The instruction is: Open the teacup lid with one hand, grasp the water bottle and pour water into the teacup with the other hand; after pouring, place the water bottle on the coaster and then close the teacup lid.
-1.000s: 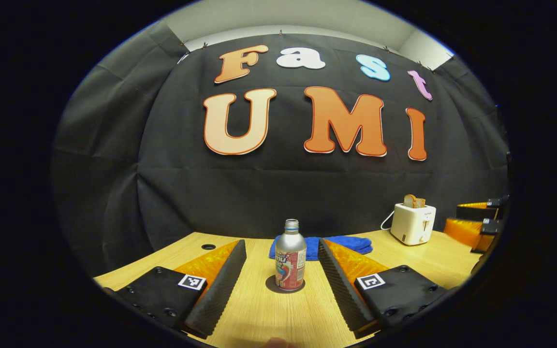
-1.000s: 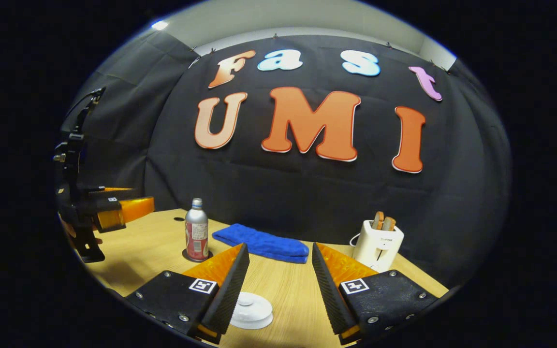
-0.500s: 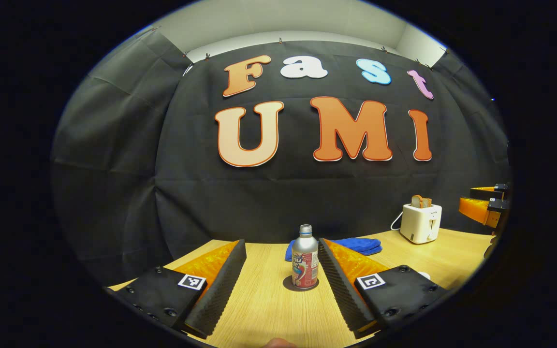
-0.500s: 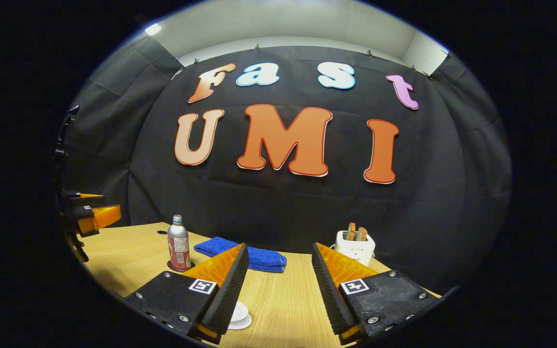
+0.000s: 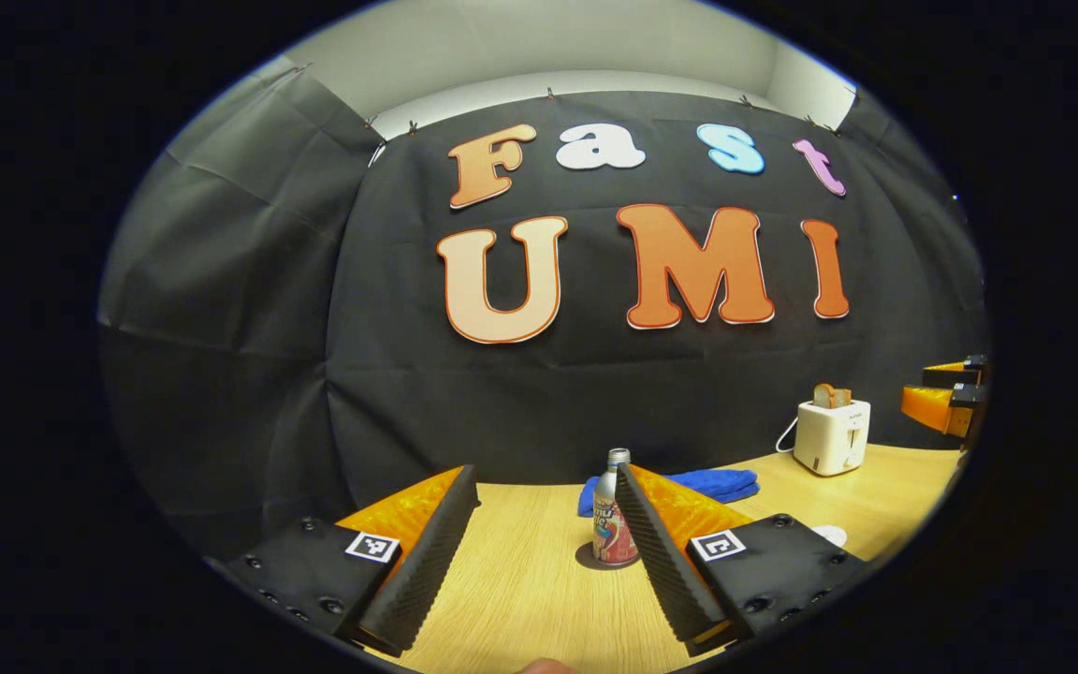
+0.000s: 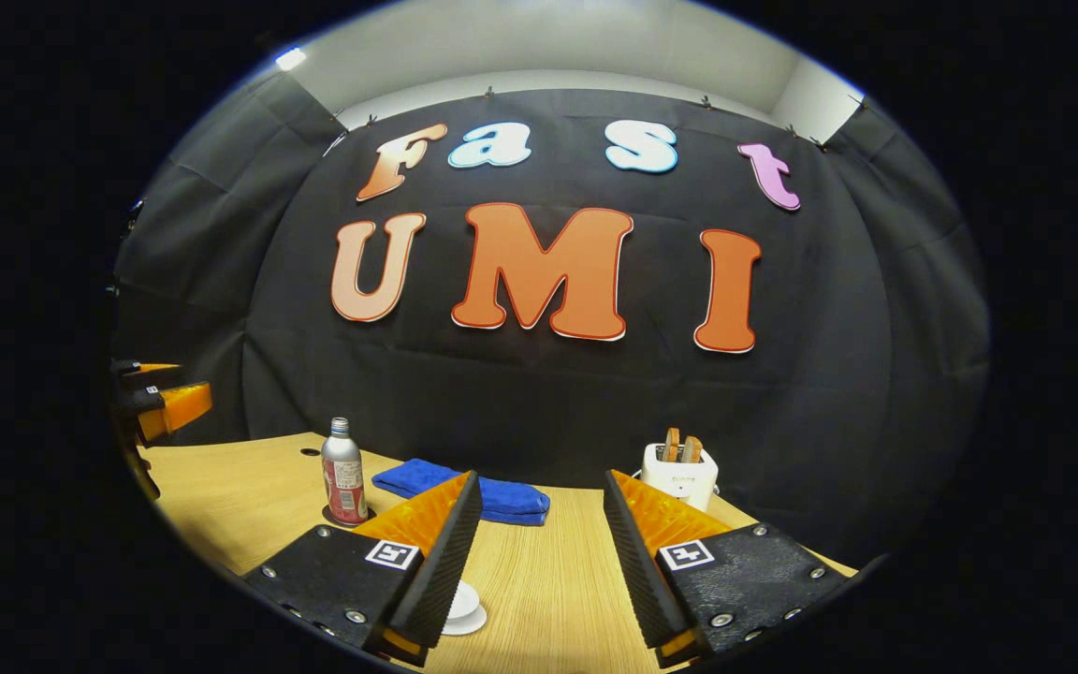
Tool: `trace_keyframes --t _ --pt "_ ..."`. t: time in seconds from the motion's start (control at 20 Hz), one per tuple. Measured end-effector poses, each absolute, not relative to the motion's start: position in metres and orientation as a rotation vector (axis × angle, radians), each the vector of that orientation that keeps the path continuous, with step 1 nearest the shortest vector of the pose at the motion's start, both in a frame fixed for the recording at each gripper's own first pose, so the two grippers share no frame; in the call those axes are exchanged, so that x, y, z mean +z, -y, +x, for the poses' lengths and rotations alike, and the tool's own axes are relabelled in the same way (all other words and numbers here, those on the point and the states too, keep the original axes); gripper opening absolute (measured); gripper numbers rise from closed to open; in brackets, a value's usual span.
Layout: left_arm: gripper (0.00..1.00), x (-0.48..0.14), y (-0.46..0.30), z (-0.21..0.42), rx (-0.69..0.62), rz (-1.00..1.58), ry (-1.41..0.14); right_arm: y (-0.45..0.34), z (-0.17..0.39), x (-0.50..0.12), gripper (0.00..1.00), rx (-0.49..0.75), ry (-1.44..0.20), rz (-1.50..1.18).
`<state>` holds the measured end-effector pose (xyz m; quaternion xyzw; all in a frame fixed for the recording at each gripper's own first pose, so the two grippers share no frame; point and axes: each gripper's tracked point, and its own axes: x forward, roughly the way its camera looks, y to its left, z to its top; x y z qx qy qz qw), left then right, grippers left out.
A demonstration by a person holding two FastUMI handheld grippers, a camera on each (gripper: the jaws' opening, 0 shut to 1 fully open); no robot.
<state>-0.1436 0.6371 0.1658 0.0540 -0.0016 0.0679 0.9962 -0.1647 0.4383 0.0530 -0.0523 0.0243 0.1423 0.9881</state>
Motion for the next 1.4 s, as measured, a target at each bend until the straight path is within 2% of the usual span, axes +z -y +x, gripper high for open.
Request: trace_keyframes --t 0.15,0.2,0.85,1.0,1.05,1.1,1.3,1.4 --pt "0.94 0.165 -0.646 -0.140 0.149 0.079 -0.012 -0.440 -0.167 0.055 0.78 0.287 -0.048 -0.122" --pt "1.00 0.166 -0.648 -0.139 0.152 0.087 -0.010 -0.441 -0.167 0.057 0.78 0.291 -0.043 -0.124" --pt "1.00 0.169 -0.633 -0.145 0.105 0.120 0.007 -0.442 -0.171 0.056 0.78 0.292 -0.053 -0.112" --pt "0.94 0.165 -0.627 -0.145 0.088 0.114 0.001 -0.442 -0.172 0.054 0.78 0.292 -0.057 -0.116" --pt "0.94 0.165 -0.626 -0.145 0.085 0.110 -0.002 -0.443 -0.172 0.054 0.78 0.291 -0.057 -0.118" --pt "1.00 0.164 -0.625 -0.145 0.084 0.107 -0.003 -0.441 -0.173 0.054 0.78 0.291 -0.056 -0.118" --pt "0.98 0.163 -0.625 -0.145 0.084 0.100 -0.004 -0.443 -0.174 0.056 0.78 0.293 -0.056 -0.118" --pt "1.00 0.163 -0.625 -0.146 0.085 0.097 -0.001 -0.444 -0.176 0.056 0.78 0.296 -0.056 -0.118"
